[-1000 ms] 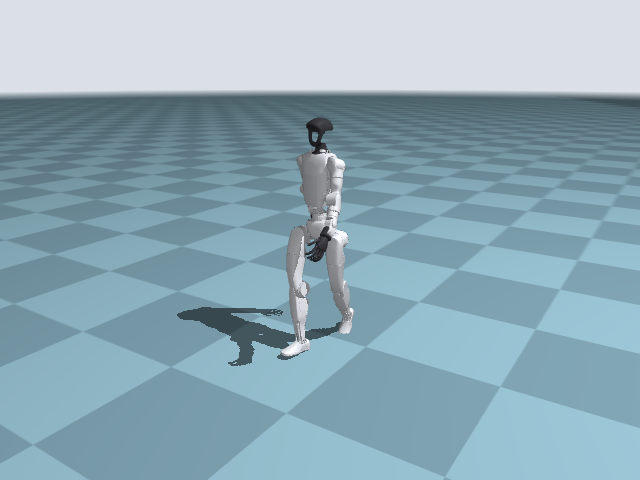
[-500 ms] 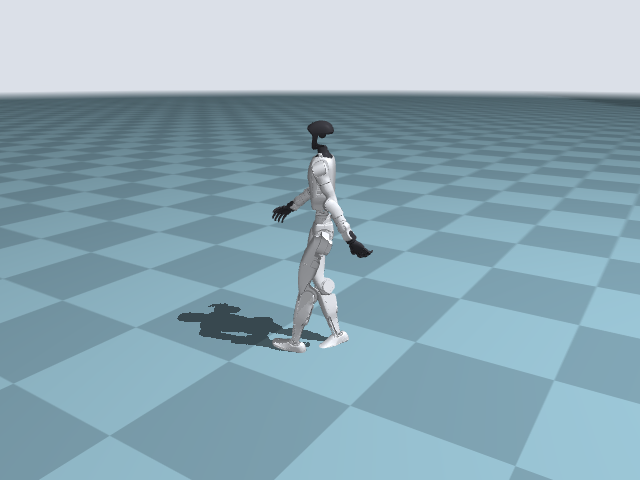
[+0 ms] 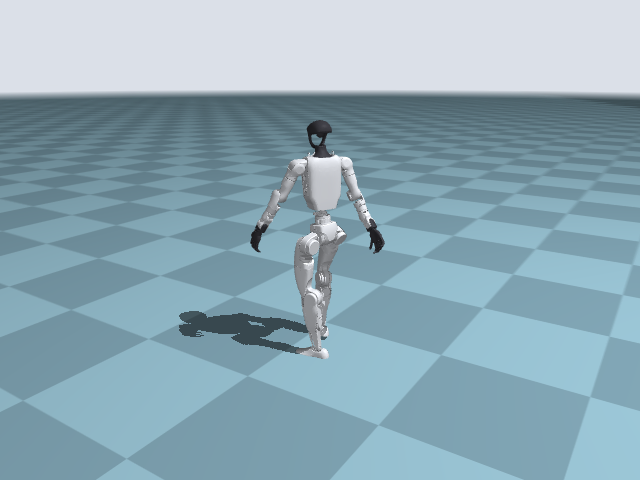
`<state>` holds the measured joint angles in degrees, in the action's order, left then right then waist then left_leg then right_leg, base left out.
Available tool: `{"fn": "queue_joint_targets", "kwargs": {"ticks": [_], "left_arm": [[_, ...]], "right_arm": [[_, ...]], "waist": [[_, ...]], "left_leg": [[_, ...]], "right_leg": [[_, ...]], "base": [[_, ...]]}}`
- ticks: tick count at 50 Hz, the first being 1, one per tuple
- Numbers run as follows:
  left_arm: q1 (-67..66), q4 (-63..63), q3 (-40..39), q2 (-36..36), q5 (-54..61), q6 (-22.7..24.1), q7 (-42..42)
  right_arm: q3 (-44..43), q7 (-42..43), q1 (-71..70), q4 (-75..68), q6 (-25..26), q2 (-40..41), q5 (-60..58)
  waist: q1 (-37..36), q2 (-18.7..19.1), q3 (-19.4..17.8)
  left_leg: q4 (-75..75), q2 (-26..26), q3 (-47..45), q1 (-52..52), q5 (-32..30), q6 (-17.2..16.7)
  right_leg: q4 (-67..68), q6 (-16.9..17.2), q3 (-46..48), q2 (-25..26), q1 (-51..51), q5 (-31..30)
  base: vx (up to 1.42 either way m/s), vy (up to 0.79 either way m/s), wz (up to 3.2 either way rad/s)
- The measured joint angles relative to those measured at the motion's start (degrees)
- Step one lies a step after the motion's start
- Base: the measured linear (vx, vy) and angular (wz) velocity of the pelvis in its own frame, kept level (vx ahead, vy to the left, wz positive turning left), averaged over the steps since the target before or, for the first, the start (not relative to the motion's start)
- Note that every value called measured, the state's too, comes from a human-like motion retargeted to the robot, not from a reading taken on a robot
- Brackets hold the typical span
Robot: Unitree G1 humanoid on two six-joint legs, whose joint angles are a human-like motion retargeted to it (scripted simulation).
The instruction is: Walk run
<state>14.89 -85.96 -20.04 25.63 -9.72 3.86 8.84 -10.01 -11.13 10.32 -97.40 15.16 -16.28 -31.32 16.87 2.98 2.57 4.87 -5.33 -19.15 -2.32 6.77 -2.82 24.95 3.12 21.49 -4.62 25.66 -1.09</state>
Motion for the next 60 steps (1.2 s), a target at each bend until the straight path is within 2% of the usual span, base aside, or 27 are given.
{"fn": "queue_joint_targets", "kwargs": {"ticks": [4, 7, 8, 10, 12, 14, 15, 17, 18, 21, 23, 25, 28, 32, 36, 37, 38, 40, 42, 44, 45, 46, 47, 50, 53, 57, 60], "left_arm": [[0.69, 3.32, -1.81, -0.05, 1.72, 1.16, 0.72], [-0.03, 5.02, -1.41, -1.62, 3.26, 1.88, 2.04], [-0.52, 5.48, -1.13, -2.60, 3.40, 2.12, 2.52], [-2.11, 6.44, -1.23, -5.07, 2.48, 2.61, 3.46], [-4.83, 7.25, -1.53, -8.32, 0.27, 4.67, 4.68], [-8.37, 6.90, -0.22, -11.08, -0.82, 8.71, 5.82], [-10.36, 6.41, 0.64, -12.16, -1.04, 10.92, 6.14], [-13.83, 4.50, 0.98, -13.74, -2.36, 11.98, 4.95], [-15.43, 3.31, 0.92, -14.56, -3.32, 11.49, 3.93], [-21.01, -0.11, -0.30, -17.79, -6.97, 9.56, 1.45], [-24.50, -2.09, -0.54, -19.59, -9.18, 8.75, 1.08], [-27.62, -3.40, -0.19, -21.15, -11.36, 8.00, 1.13], [-31.95, -3.05, 0.18, -23.85, -16.11, 7.34, -0.26], [-36.05, 0.38, 1.66, -25.80, -21.50, 7.43, -2.26], [-37.91, 7.42, 2.81, -25.46, -23.10, 8.77, -5.80], [-37.85, 9.17, 3.00, -25.11, -22.39, 9.54, -6.81], [-37.46, 10.79, 3.12, -24.62, -21.06, 10.55, -7.53], [-35.97, 13.42, 2.84, -23.94, -17.09, 12.47, -7.92], [-33.39, 15.28, 1.96, -24.04, -11.22, 13.87, -7.21], [-29.69, 17.05, 1.59, -24.22, -4.40, 15.15, -5.82], [-27.69, 18.06, 2.01, -24.14, -0.79, 15.77, -4.99], [-25.36, 19.38, 3.19, -23.91, 2.41, 16.22, -4.24], [-22.88, 20.78, 4.23, -23.55, 5.20, 16.58, -3.59], [-14.67, 26.08, 5.64, -22.36, 9.20, 16.74, -1.47], [-9.39, 34.02, 8.70, -22.68, 13.59, 17.09, 0.63], [-7.38, 47.90, 15.29, -22.00, 25.37, 16.25, 4.68], [-8.41, 56.83, 17.72, -20.64, 30.59, 16.43, 7.76]], "right_arm": [[-3.45, -4.06, 1.64, 0.00, 3.60, 0.68, 9.73], [-6.19, -7.68, 3.02, 0.00, 0.19, 2.44, 14.91], [-7.22, -8.68, 3.43, 0.00, -1.61, 3.17, 15.91], [-9.24, -10.19, 3.91, 0.00, -5.28, 4.86, 16.71], [-10.42, -10.56, 3.38, 0.00, -8.37, 6.39, 17.00], [-10.33, -8.41, 1.98, 0.00, -10.93, 7.39, 17.37], [-9.92, -6.64, 1.07, 0.00, -12.27, 7.75, 17.32], [-8.05, -2.35, -2.25, 0.00, -14.15, 7.82, 15.97], [-6.85, -0.04, -4.52, 0.00, -14.53, 7.65, 14.86], [-2.79, 7.97, -9.84, 5.50, -12.76, 7.12, 9.97], [-0.21, 13.48, -12.51, 11.54, -11.70, 6.47, 6.09], [3.22, 17.85, -14.87, 18.37, -10.63, 5.53, 3.16], [7.23, 20.39, -17.76, 28.61, -9.41, 3.46, 1.00], [8.09, 21.64, -18.85, 41.21, -9.92, 1.78, 2.38], [7.82, 25.09, -15.31, 49.43, -15.27, 2.14, 10.93], [7.76, 26.08, -13.88, 50.22, -16.81, 2.60, 13.43], [7.67, 26.94, -12.26, 50.40, -18.25, 3.22, 16.03], [7.16, 27.44, -9.03, 49.24, -20.82, 4.87, 21.06], [6.86, 25.49, -6.23, 45.74, -24.16, 6.80, 26.13], [7.11, 23.20, -4.02, 41.64, -27.14, 8.45, 31.91], [7.36, 22.31, -2.90, 39.68, -28.43, 9.02, 35.05], [7.17, 21.59, -1.65, 38.48, -29.48, 9.05, 37.11], [7.08, 20.98, -0.34, 37.58, -30.43, 9.10, 38.69], [6.69, 20.16, 4.59, 37.68, -32.00, 8.62, 38.55], [6.63, 18.88, 11.25, 40.79, -32.78, 6.21, 36.83], [8.31, 13.60, 19.63, 50.47, -35.83, 1.10, 39.40], [7.55, 13.11, 22.53, 57.00, -37.25, 0.15, 39.85]], "waist": [[-1.07, -1.04, 0.29], [-2.16, -0.19, 1.25], [-1.88, 0.44, 1.64], [-0.54, 1.82, 2.15], [1.58, 2.17, 2.43], [0.84, 0.25, 3.50], [0.34, -1.39, 3.92], [-1.57, -4.52, 3.82], [-2.26, -5.15, 3.57], [-4.41, -6.24, 2.90], [-3.97, -6.40, 2.19], [-3.29, -6.03, 1.34], [-6.46, -5.71, 0.33], [-9.53, -3.41, -0.96], [-12.16, -2.53, -3.77], [-12.74, -2.80, -4.29], [-13.00, -3.30, -4.55], [-13.63, -3.93, -4.24], [-14.80, -5.10, -3.18], [-14.04, -4.50, -2.87], [-13.27, -3.71, -2.92], [-12.69, -4.12, -3.46], [-12.35, -3.81, -3.73], [-11.83, -1.16, -3.69], [-10.16, -0.48, -4.24], [-3.29, 0.36, -4.15], [1.56, 0.59, -4.05]], "left_leg": [[-1.44, 1.34, -10.74, 5.34, 1.21, -1.98], [-2.05, 0.82, -16.61, 9.02, 0.21, -4.74], [-1.71, 0.24, -17.30, 9.93, -0.66, -5.98], [-0.05, -1.77, -17.41, 11.37, -4.07, -8.68], [3.97, -3.80, -15.70, 12.03, -10.83, -9.99], [10.83, -4.51, -16.19, 12.07, -18.71, -7.99], [15.33, -4.60, -16.50, 11.84, -22.14, -5.54], [26.58, -3.46, -12.88, 8.93, -25.44, 2.04], [31.68, -2.20, -8.55, 6.33, -24.67, 2.07], [42.47, 6.48, 7.38, -2.68, -20.33, -3.86], [44.18, 11.95, 16.09, -6.83, -17.51, -5.64], [42.84, 10.44, 16.62, -10.28, -14.50, -2.10], [38.38, 2.53, 8.58, -16.41, -9.13, 3.53], [23.81, 4.36, 10.95, -22.13, -8.26, 0.96], [12.02, 4.90, 11.73, -23.96, -6.78, -2.45], [10.25, 5.12, 11.27, -23.62, -7.23, -1.51], [9.60, 5.70, 11.47, -23.21, -9.68, 1.81], [9.36, 6.87, 12.42, -20.95, -8.81, 4.21], [13.32, 6.67, 12.20, -19.69, -1.43, 4.95], [15.44, 5.54, 14.93, -18.98, 1.69, 4.21], [16.45, 4.94, 15.04, -18.12, 3.43, 4.50], [16.98, 5.38, 14.03, -16.29, 5.06, 4.67], [17.01, 5.07, 13.49, -14.70, 6.39, 4.79], [15.13, 3.04, 14.51, -11.25, 8.15, 4.91], [10.65, 4.51, 15.37, -6.09, 6.99, 4.91], [4.07, 9.21, 18.96, 1.19, 2.33, 5.54], [1.12, 10.67, 20.70, 6.60, -4.01, 3.32]], "right_leg": [[-7.66, -4.21, 10.35, -2.74, 0.74, 3.25], [-8.48, -10.58, 15.64, -2.14, -0.15, 3.82], [-8.17, -10.94, 17.45, -1.83, -1.18, 5.09], [-7.06, -12.70, 16.65, 0.06, -1.95, 7.77], [-6.96, -13.50, 3.33, 4.90, -0.70, 10.42], [-8.08, -14.99, 6.92, 2.80, -4.13, 10.64], [-8.95, -15.57, 6.08, 2.38, -5.87, 10.80], [-10.21, -16.16, -0.09, 3.09, -8.73, 10.96], [-11.08, -16.24, -2.71, 3.89, -10.06, 10.72], [-14.19, -16.61, -11.76, 6.32, -13.85, 9.11], [-15.42, -17.31, -16.88, 8.04, -15.76, 8.54], [-16.74, -18.12, -21.21, 10.26, -17.80, 7.97], [-16.79, -18.12, -30.32, 12.96, -19.78, 7.61], [-16.85, -18.12, -37.24, 16.23, -21.95, 6.71], [-16.62, -18.12, -38.16, 18.55, -27.77, 3.34], [-16.49, -18.12, -37.06, 18.61, -29.36, 1.53], [-16.27, -18.12, -35.29, 18.45, -30.78, -0.91], [-14.21, -16.41, -32.13, 18.18, -32.02, -7.66], [-8.10, -10.28, -28.93, 16.52, -30.42, -17.59], [1.87, -2.78, -27.18, 17.59, -26.74, -25.74], [7.72, 0.41, -24.97, 18.02, -24.37, -28.91], [15.70, 2.83, -22.86, 16.74, -21.45, -28.91], [21.11, 3.98, -20.63, 16.25, -18.65, -28.39], [25.49, 0.44, -15.35, 17.14, -9.33, -19.83], [25.38, 1.99, -14.62, 16.04, -0.48, -9.86], [12.34, 2.24, -8.34, 5.99, 7.38, -2.05], [-1.39, 0.33, -5.88, 1.89, 10.17, 2.20]], "base": [[0.31, -0.27, -2.22], [0.48, -0.38, -1.75], [0.53, -0.34, -1.02], [0.61, -0.45, -0.56], [0.63, -0.56, -0.45], [0.62, -0.58, -1.49], [0.58, -0.57, -2.27], [0.50, -0.45, -2.77], [0.51, -0.40, -3.01], [0.51, -0.27, -3.16], [0.52, -0.17, -2.44], [0.65, -0.19, -2.20], [0.51, -0.01, -2.67], [0.80, 0.10, -1.84], [0.94, -0.03, -0.91], [1.17, -0.16, -0.30], [1.19, -0.17, -0.11], [1.05, -0.14, -0.12], [0.92, -0.10, -0.48], [1.13, -0.09, -0.14], [1.08, -0.11, 0.25], [0.92, -0.12, 0.25], [0.76, -0.15, 0.00], [1.06, -0.21, 0.03], [0.95, -0.15, 0.38], [1.20, -0.25, 0.91], [1.16, -0.43, 0.64]]}}
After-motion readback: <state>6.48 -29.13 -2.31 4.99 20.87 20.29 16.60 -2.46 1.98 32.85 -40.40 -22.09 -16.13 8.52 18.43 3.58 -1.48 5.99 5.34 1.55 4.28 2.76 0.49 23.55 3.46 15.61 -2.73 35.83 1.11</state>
